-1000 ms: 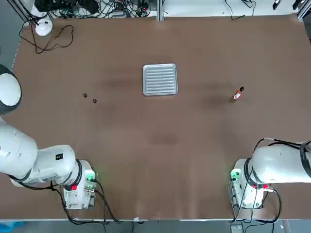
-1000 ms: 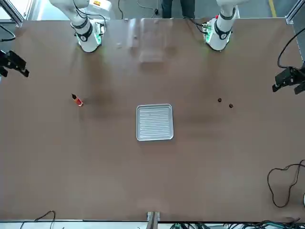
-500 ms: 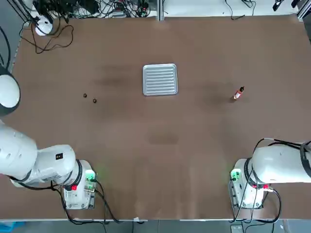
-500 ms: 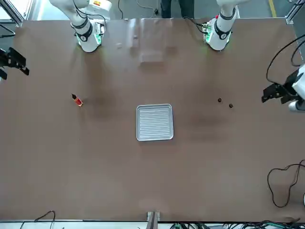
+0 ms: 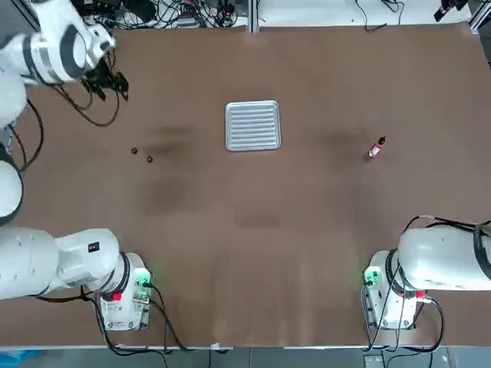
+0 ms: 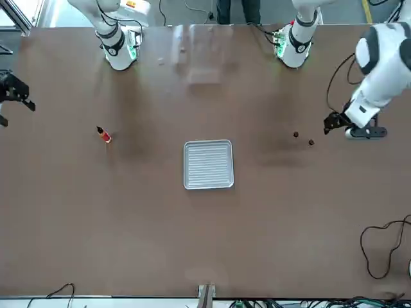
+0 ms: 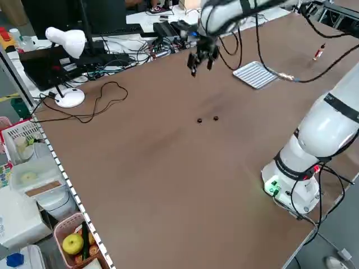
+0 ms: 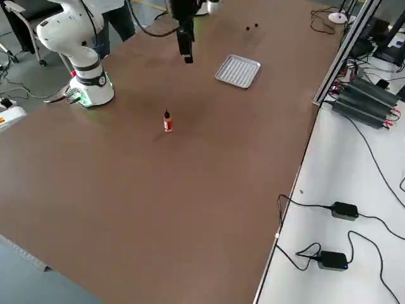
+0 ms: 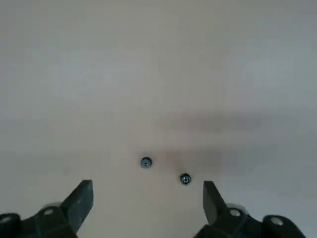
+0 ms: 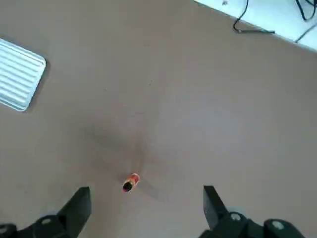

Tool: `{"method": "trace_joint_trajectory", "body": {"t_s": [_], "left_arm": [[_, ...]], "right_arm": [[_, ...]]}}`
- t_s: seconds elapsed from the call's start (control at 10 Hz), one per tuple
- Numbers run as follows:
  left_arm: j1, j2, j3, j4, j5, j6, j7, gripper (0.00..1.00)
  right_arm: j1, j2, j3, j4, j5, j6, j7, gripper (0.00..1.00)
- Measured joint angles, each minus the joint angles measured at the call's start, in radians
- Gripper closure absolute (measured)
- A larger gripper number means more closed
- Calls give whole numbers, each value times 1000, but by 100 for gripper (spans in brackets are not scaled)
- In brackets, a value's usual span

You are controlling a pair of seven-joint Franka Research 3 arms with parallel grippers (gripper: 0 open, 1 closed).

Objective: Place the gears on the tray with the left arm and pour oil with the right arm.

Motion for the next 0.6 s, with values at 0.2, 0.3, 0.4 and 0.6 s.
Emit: {"method": "trace_joint_trajectory", "body": {"t_s": [0.2,0.3,0.4,0.6], "left_arm": [[-1,12,-32,-89,0,54,-40,11],[-2,31,-46,-133,0,113,-45,11],[-2,65,-62,-183,0,204,-53,11],[-3,171,-81,-244,0,362,-73,21]], "right_arm": [[-27,2,-2,-46,55,23,-93,0],[-47,3,-3,-74,93,35,-141,0],[-72,5,-4,-111,141,58,-213,0],[-130,13,-5,-203,261,109,-418,0]]}}
